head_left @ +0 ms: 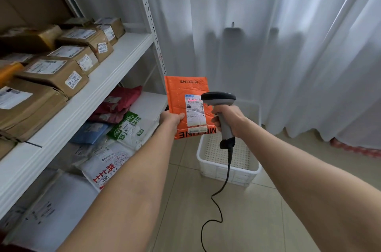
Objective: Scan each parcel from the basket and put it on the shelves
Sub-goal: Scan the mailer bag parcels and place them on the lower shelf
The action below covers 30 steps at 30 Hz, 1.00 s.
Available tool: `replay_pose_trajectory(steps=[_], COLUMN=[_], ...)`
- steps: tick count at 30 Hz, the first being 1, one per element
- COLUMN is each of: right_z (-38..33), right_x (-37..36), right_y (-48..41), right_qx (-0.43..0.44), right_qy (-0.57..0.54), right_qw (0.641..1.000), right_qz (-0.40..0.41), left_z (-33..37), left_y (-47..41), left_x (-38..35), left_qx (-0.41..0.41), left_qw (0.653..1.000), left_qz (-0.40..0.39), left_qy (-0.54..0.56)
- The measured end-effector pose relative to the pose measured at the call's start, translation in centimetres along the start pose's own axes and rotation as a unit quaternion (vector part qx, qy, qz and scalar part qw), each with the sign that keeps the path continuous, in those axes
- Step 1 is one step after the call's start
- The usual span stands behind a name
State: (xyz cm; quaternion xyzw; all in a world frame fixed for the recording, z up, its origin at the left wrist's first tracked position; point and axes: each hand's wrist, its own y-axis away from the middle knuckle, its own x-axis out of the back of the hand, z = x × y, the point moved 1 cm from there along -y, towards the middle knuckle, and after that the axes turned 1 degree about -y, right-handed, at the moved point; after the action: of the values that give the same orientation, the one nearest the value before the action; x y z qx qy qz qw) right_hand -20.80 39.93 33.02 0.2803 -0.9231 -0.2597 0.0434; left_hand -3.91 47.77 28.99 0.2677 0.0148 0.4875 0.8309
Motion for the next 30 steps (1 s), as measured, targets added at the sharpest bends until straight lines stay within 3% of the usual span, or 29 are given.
replay_pose_trajectory(steps=[12,21,30], right_z=[-0.4,1.1,4.8], right_x=[-1.6,-3.7,-11.8], right_y=[0.3,-1.7,-4.6], right_qx=[-0.011,-0.023,-0.079], right_qy=[0.031,-0.040,0.010], right_qw=[0.999,0.999,0.997], right_qz=[-0.015,0.006,-0.024], left_z=[-0.4,-1.3,-6.7], left_y=[-0.9,-2.3,-5.6], left_x=[1.7,3.9,11.5], left_qx=[0.019,0.033,0.103], left_qw=[1.000,0.999,0.992], left_qz=[0.002,0.006,0.065], left_qy=[0.000,0.005,0.038])
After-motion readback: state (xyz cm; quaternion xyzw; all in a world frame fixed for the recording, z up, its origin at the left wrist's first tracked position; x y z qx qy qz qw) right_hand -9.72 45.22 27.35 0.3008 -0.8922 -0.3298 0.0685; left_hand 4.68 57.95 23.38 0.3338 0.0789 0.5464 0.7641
